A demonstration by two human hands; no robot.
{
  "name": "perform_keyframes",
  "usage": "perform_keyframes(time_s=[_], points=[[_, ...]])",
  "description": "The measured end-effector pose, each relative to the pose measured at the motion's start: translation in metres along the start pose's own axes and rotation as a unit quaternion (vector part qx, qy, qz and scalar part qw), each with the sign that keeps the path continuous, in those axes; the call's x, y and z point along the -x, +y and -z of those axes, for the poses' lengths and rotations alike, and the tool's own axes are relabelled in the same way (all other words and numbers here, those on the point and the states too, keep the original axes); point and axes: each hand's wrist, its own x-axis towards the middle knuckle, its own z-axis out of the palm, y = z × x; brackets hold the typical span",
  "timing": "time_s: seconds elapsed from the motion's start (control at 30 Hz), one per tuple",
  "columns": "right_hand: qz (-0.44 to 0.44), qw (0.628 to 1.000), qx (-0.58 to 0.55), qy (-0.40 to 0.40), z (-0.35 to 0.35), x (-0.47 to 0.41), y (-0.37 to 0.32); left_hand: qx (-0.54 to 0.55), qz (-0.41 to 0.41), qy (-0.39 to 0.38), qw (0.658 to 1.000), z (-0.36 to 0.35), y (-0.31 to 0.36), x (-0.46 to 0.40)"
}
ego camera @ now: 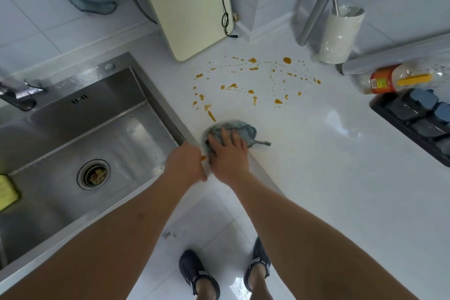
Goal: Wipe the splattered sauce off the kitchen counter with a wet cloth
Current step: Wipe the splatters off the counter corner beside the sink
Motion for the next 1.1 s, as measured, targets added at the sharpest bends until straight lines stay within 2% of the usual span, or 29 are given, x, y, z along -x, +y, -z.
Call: perform_keyframes(time_s=[0.07,0.13,0.2,0.3,0.4,0.47,0.6,0.73,0.83,0.87,0.9,1.0,1.03,1.1], points=[[0.032,0.999,0.005,-0.021,0.004,0.001,0.008,0.002,-0.002,0.001,1.000,0.001,0.000,0.000],[0.028,0.999,0.031,-0.020,0.013,0.000,0.042,0.008,-0.003,-0.005,1.000,0.002,-0.001,0.001],[-0.058,0.997,0.049,-0.022,0.025,0.003,0.091,0.011,-0.002,-0.011,1.000,0.001,-0.003,0.001],[-0.228,0.972,0.019,-0.048,0.045,0.014,0.159,0.009,-0.007,-0.020,1.000,0.002,-0.002,0.000],[-0.305,0.951,-0.012,-0.046,0.046,0.012,0.167,0.004,-0.016,-0.013,1.000,0.002,-0.005,-0.002],[-0.281,0.959,-0.020,-0.033,0.038,0.005,0.139,-0.002,-0.019,-0.004,1.000,0.001,-0.006,-0.003],[-0.062,0.998,0.020,0.022,0.018,-0.001,0.052,-0.006,-0.008,0.012,1.000,-0.007,-0.006,0.000],[0.070,0.997,0.014,0.019,0.000,0.007,-0.009,0.051,-0.003,0.037,0.998,-0.016,-0.006,0.006],[0.182,0.983,0.006,0.034,-0.003,0.013,0.008,0.069,0.004,0.061,0.996,-0.015,-0.012,0.024],[0.179,0.982,0.003,0.053,-0.001,0.006,0.025,0.080,0.020,0.077,0.994,-0.015,-0.016,0.033],[0.140,0.988,0.013,0.069,0.004,-0.004,0.045,0.090,0.034,0.090,0.991,-0.013,-0.021,0.040],[-0.017,0.997,0.067,0.026,0.021,-0.019,0.067,0.115,0.093,0.096,0.984,-0.015,-0.051,0.058],[-0.041,0.997,0.071,0.011,0.024,-0.019,0.060,0.123,0.114,0.088,0.982,-0.014,-0.062,0.063],[-0.030,0.998,0.059,-0.014,0.025,-0.008,0.030,0.133,0.140,0.061,0.979,-0.015,-0.082,0.073]])
